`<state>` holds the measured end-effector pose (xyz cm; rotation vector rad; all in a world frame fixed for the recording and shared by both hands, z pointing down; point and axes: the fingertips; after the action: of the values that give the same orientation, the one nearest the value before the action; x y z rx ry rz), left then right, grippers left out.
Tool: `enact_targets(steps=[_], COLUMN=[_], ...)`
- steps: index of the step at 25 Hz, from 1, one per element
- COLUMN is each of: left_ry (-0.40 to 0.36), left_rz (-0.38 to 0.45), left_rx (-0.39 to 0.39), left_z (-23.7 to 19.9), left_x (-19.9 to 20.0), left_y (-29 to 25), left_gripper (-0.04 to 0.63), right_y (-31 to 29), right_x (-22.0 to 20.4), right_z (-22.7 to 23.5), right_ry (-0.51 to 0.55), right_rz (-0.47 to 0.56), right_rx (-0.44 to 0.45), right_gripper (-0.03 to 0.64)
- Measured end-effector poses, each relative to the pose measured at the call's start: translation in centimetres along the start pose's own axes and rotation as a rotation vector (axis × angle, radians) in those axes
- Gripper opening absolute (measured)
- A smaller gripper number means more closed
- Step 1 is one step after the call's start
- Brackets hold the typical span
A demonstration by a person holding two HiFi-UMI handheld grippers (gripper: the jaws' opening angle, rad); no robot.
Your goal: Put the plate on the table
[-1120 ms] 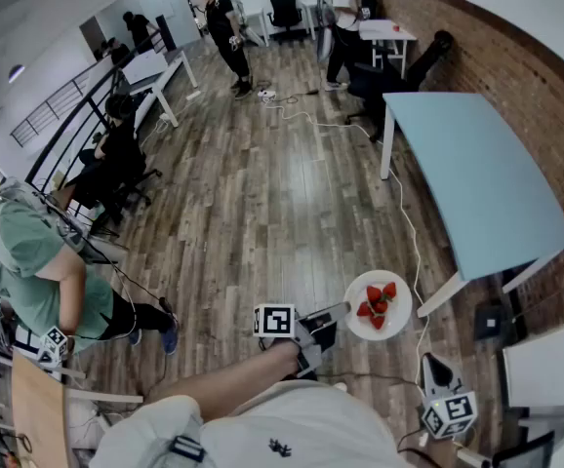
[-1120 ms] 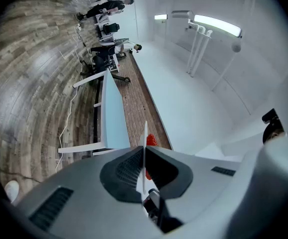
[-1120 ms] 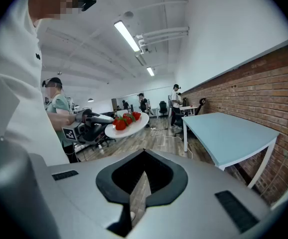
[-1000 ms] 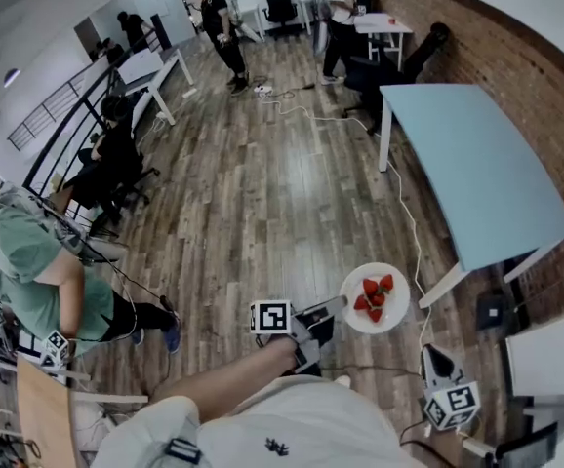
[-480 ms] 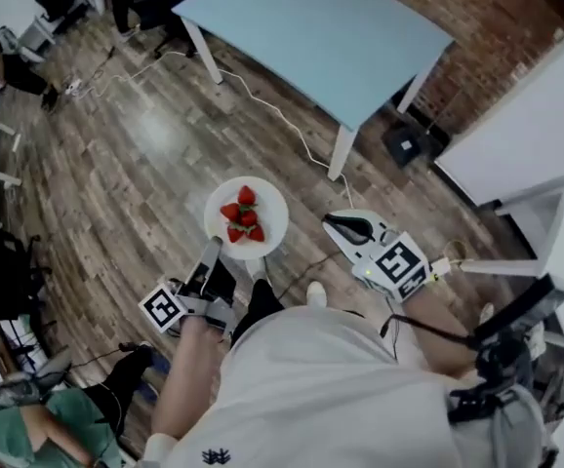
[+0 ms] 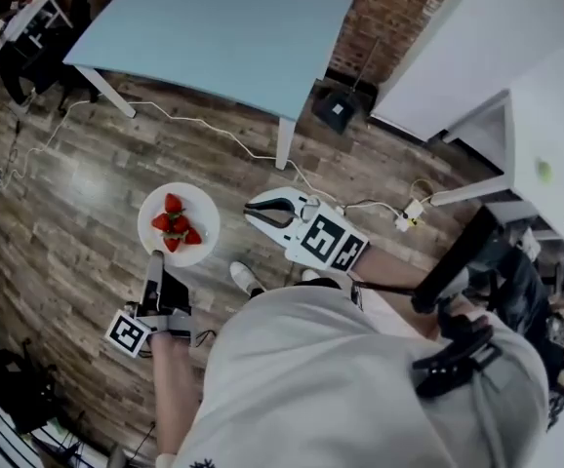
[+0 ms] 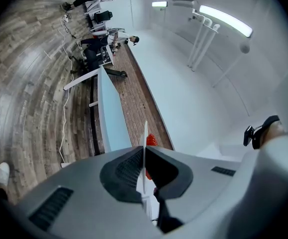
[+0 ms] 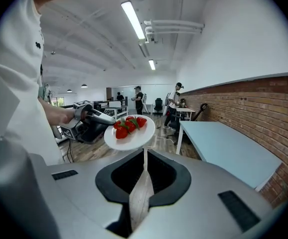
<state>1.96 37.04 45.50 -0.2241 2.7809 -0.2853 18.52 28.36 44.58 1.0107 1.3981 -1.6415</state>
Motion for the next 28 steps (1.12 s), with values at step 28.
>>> enact_targets(steps=[28], left_ry=[0.007], left_rz=[-0.059], left_rx=[-0.015], left_z=[-1.1], left_x=[19.9], left_y=[-20.9], left_gripper=[0.011], right_y=[-13.4], right_x=[9.0], right_z=[23.2], right_ry=[0.000], right_rz=[0.092], right_rx=[0.013], right_gripper=[0.057])
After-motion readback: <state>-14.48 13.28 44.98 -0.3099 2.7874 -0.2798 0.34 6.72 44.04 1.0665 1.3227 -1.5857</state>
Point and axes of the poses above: the fingertips, and each gripper's own axes: y backward along the fingers, z to its right, x out of its top, and after that the axes turned 14 degrees about x, right-handed
